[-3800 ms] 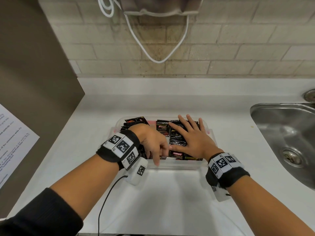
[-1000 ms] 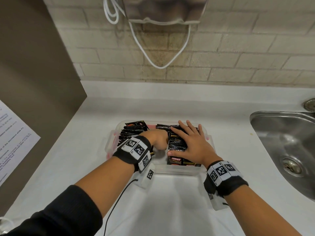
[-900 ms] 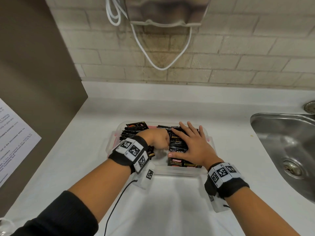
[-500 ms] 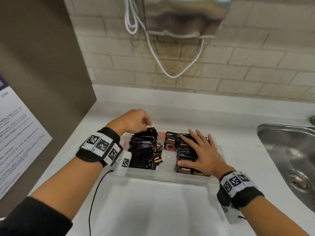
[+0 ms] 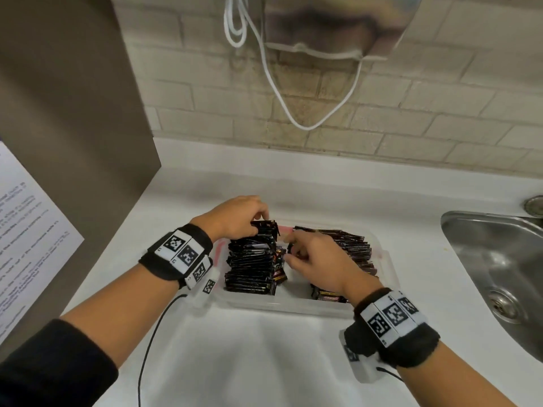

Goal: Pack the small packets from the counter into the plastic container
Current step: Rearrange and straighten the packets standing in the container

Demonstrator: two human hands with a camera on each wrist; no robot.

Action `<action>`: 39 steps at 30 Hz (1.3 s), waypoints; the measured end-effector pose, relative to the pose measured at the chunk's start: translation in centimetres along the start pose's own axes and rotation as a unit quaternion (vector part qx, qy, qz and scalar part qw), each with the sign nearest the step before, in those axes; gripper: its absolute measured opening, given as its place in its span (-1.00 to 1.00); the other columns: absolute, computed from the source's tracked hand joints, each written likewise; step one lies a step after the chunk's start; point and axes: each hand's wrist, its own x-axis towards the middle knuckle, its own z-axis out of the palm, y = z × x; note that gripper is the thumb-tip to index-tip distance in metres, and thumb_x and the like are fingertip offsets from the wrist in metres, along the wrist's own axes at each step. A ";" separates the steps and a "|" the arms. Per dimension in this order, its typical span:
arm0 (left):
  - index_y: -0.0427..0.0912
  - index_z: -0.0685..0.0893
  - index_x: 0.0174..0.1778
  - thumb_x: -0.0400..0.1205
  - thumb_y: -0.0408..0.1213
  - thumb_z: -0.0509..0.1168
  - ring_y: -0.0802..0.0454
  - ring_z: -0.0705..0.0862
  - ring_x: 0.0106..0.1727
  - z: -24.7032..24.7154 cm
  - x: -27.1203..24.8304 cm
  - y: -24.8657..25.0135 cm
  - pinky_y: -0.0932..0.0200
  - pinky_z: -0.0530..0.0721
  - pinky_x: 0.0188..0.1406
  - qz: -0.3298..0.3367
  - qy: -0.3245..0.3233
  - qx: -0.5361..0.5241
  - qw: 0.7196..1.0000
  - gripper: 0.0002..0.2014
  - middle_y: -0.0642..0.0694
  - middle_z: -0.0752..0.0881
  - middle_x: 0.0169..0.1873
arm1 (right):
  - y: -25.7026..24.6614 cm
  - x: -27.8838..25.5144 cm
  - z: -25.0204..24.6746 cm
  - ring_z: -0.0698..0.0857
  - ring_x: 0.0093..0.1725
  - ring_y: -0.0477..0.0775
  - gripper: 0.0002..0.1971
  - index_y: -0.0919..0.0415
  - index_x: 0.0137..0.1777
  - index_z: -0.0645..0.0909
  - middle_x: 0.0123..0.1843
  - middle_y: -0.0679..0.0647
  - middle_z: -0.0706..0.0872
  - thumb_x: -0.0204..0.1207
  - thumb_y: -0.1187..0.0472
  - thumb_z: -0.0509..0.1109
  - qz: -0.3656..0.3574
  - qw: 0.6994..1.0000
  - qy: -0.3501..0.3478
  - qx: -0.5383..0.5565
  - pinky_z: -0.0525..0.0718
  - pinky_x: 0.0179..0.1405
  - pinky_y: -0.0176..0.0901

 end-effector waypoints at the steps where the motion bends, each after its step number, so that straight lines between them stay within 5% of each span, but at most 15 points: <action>1: -0.10 0.66 0.23 0.57 -0.35 0.41 -0.01 0.60 0.08 0.0 0.1 0.0 0.09 0.59 0.11 0.003 -0.001 0.005 1.000 -0.69 -0.02 0.62 0.05 | -0.7 0.5 0.5 0.65 0.07 0.00 -0.58 0.17 0.45 0.50 0.08 0.01 0.72 0.65 0.04 0.37 0.015 0.999 -0.036 0.011 0.60 0.12 -0.15; 5: -0.09 0.64 0.29 0.59 -0.31 0.43 0.04 0.57 0.04 0.0 0.5 0.0 0.10 0.59 0.05 0.003 -0.024 0.041 0.999 -0.66 0.01 0.65 0.04 | -2.1 2.0 1.9 0.63 0.28 0.21 -0.53 0.28 0.54 0.29 0.31 0.27 0.63 0.70 0.15 0.27 0.064 0.994 -0.093 0.017 0.58 0.20 -0.08; 12: -0.08 0.66 0.23 0.56 -0.21 0.50 -0.01 0.57 0.01 -0.1 1.8 0.4 0.13 0.47 -0.12 0.010 -0.063 0.085 0.994 -0.67 0.09 0.48 -0.16 | -1.4 3.0 2.2 0.66 0.27 0.21 -0.57 0.27 0.48 0.30 0.26 0.24 0.67 0.67 0.23 0.29 0.081 0.989 -0.109 0.058 0.61 0.32 0.13; 17: -0.11 0.62 0.17 0.51 -0.26 0.55 -0.06 0.64 0.01 -0.2 2.4 0.1 0.03 0.66 -0.04 -0.006 -0.114 0.053 0.992 -0.65 0.08 0.57 -0.14 | -0.6 3.4 2.4 0.63 0.35 0.06 -0.60 0.29 0.44 0.36 0.31 0.14 0.64 0.65 0.29 0.35 0.095 0.983 -0.084 0.134 0.59 0.40 -0.07; 22: -0.13 0.60 0.32 0.59 -0.22 0.44 -0.09 0.69 0.09 0.1 2.6 0.0 -0.09 0.69 0.14 -0.008 -0.189 0.080 0.979 -0.62 -0.09 0.73 0.10 | -0.4 3.5 2.8 0.64 0.26 0.06 -0.61 0.28 0.40 0.39 0.24 0.11 0.62 0.61 0.36 0.36 0.106 0.972 -0.077 0.194 0.63 0.29 -0.22; 27: -0.13 0.59 0.21 0.57 -0.23 0.43 -0.09 0.69 0.01 0.2 2.8 0.2 -0.01 0.69 -0.04 -0.029 -0.205 0.074 0.976 -0.68 -0.08 0.69 -0.01 | -0.3 3.7 2.8 0.67 0.21 0.07 -0.63 0.21 0.38 0.44 0.20 0.01 0.60 0.59 0.39 0.33 0.115 0.969 -0.067 0.207 0.63 0.21 -0.21; 33: -0.11 0.61 0.10 0.53 -0.25 0.44 -0.09 0.70 -0.04 -0.1 2.3 0.2 0.05 0.66 -0.16 -0.013 -0.200 0.068 0.977 -0.74 -0.08 0.71 -0.07 | 0.3 3.8 3.0 0.67 0.20 -0.09 -0.77 0.13 0.13 0.52 0.14 0.03 0.70 0.57 0.42 0.34 0.106 0.965 -0.021 0.238 0.52 -0.03 -0.60; 39: 0.02 0.47 0.10 0.59 -0.25 0.36 0.01 0.62 -0.11 0.5 1.9 0.4 0.09 0.56 -0.17 0.005 -0.207 0.042 0.977 -0.76 0.06 0.60 -0.17 | 0.8 3.9 3.4 0.70 -0.01 -0.06 -0.81 0.04 0.06 0.51 0.05 0.06 0.73 0.61 0.36 0.34 0.131 0.953 -0.034 0.270 0.64 -0.12 -0.39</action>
